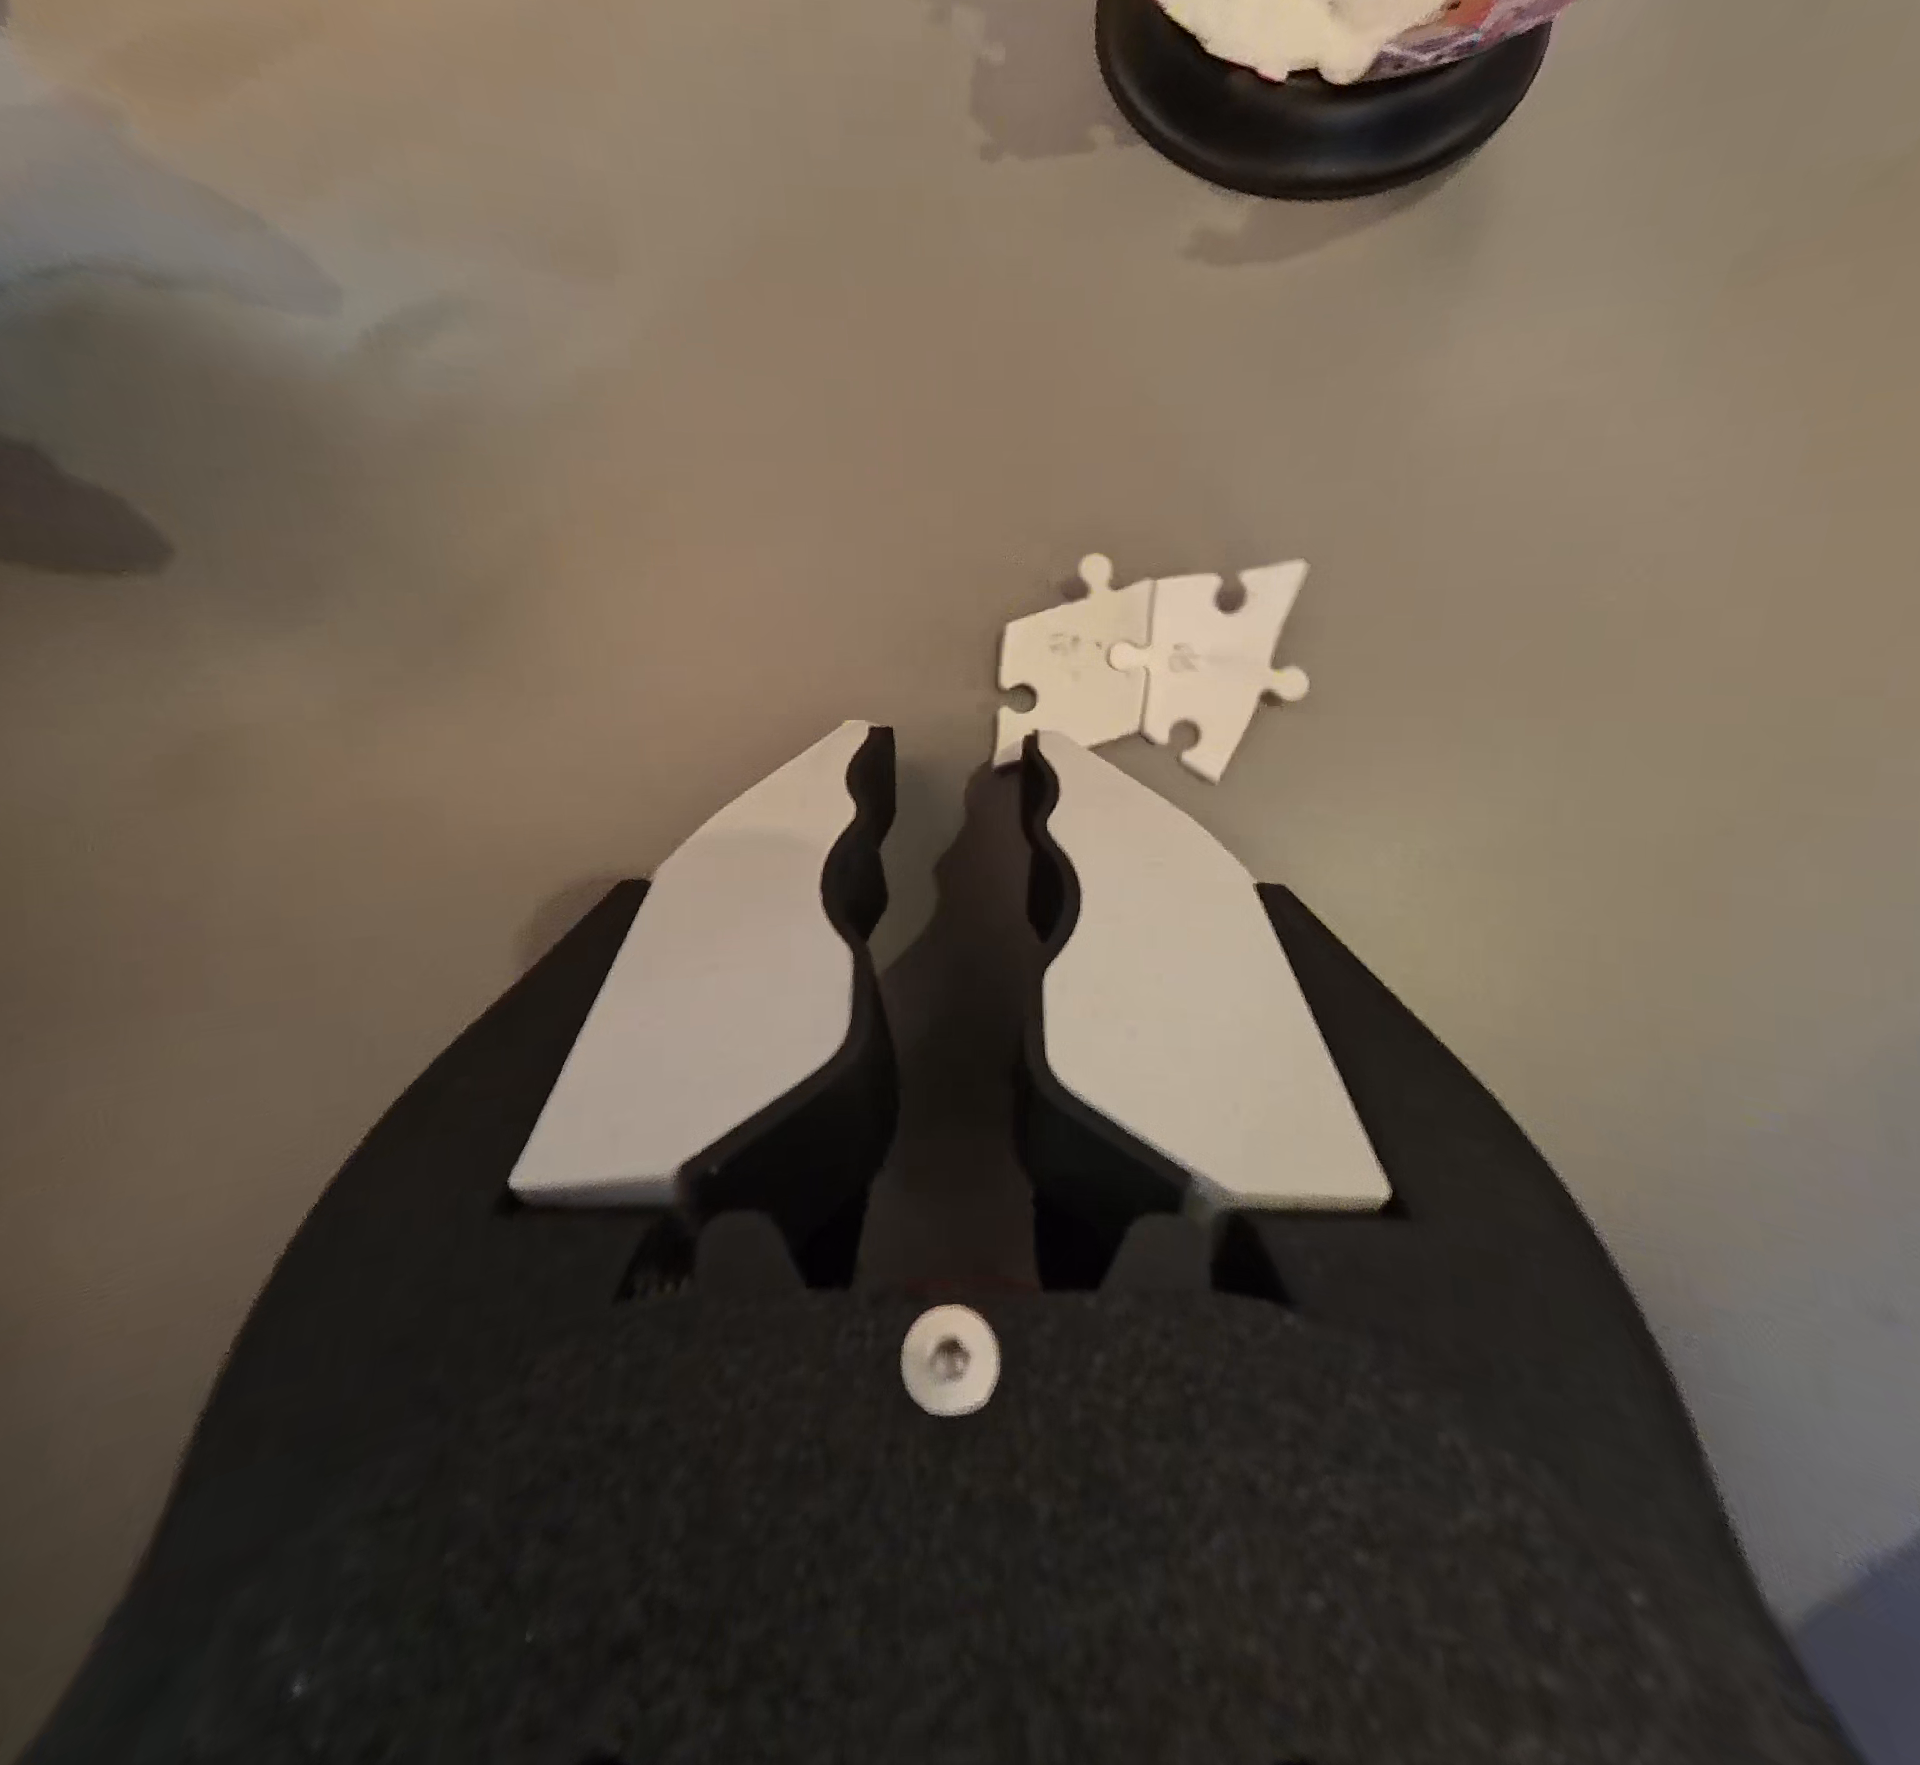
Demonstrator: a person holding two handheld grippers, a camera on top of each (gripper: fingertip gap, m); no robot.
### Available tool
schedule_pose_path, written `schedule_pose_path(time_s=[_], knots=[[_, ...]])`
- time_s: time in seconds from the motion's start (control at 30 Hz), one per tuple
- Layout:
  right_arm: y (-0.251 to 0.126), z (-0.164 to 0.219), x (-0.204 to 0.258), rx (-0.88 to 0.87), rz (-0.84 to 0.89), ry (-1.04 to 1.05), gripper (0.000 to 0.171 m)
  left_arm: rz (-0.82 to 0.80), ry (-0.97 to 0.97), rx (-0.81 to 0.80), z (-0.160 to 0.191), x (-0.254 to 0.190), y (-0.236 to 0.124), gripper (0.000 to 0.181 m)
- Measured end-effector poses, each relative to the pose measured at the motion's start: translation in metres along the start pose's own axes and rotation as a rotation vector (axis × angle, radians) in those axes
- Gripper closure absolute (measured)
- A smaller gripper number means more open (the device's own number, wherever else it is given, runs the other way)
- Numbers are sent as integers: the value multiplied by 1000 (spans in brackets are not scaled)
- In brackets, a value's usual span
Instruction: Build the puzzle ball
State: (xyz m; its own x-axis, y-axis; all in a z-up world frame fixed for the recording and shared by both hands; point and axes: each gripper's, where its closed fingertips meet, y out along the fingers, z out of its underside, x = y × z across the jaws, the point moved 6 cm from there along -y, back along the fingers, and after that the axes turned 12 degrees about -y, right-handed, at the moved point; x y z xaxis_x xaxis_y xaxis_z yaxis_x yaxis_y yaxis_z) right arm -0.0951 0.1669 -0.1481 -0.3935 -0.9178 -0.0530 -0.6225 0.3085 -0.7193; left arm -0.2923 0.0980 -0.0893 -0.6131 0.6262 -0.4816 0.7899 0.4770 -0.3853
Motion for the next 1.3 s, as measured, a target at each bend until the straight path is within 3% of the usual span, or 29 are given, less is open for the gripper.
schedule_pose_path(time_s=[0.53, 0.97, 1.13, 1.3], knots=[[-7, 1, -5, 71, 165, 19, 158, 10, 10, -2, -2, -6, 1, 121], [0, 2, -10, 54, 138, -17, 166, 12, 9, -5, -3, -8, 1, 121], [6, -5, 0, -14, 12, 47, 166, 4, 16, 3, -2, -8, 3, 121], [2, -18, 6, -36, -8, 11, 160, 1, 17, 3, -1, -8, 2, 121]])
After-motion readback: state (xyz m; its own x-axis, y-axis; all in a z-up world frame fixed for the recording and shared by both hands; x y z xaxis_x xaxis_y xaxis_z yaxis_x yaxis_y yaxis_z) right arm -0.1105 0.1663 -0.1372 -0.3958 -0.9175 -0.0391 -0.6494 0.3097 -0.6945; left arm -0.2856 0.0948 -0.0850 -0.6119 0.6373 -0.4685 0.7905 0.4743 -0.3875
